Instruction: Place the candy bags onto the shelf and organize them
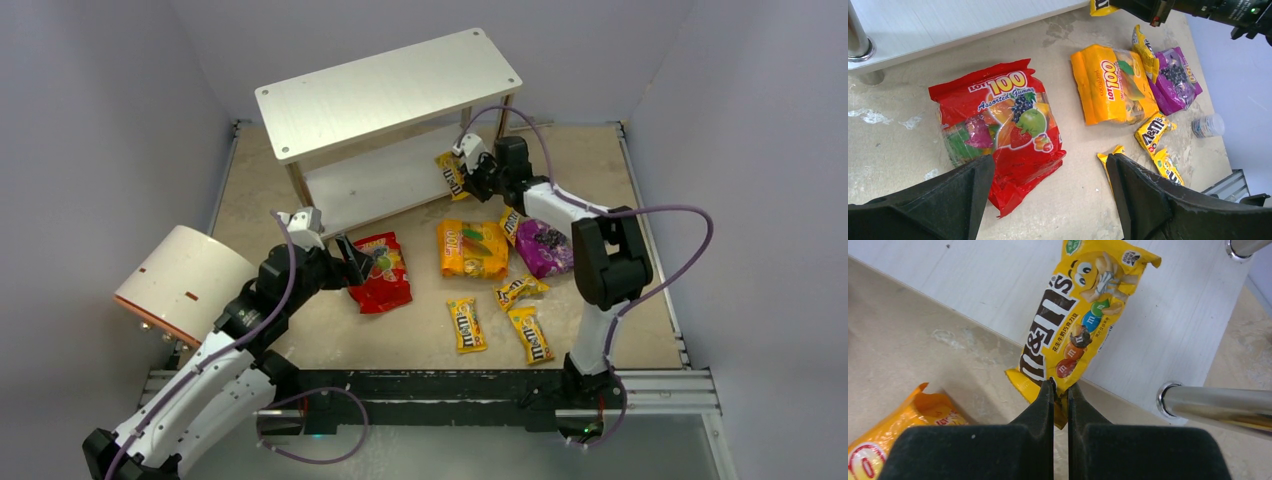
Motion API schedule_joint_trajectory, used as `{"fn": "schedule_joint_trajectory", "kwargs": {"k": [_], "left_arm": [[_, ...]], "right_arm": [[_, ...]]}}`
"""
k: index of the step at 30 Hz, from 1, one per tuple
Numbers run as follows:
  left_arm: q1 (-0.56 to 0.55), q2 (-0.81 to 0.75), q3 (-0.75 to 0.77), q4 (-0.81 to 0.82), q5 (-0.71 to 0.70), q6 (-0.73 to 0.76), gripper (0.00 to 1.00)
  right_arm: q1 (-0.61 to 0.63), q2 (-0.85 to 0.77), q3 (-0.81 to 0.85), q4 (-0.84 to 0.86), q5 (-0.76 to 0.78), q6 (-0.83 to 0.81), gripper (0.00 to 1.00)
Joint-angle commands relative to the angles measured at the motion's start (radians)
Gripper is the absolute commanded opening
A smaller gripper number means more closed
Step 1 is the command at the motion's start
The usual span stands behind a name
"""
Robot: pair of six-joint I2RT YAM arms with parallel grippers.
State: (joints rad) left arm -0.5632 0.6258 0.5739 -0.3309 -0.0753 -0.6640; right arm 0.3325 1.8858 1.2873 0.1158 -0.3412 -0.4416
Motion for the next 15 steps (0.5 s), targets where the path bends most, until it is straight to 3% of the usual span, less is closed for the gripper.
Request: {"fn": "schedule_joint_trajectory", "kwargs": {"k": [1, 15], "left_arm": [[0.002, -0.019, 0.009, 0.019, 0.006, 0.03, 0.89], [0.003, -0.034, 0.02, -0.005, 0.0, 0.029, 0.89]], "right_arm": [[-0.007, 0.006, 0.038, 0.093, 0.048, -0.035, 0.0], [-0.023, 0.079, 0.104, 0.124, 0.127, -0.001, 0.0]]}}
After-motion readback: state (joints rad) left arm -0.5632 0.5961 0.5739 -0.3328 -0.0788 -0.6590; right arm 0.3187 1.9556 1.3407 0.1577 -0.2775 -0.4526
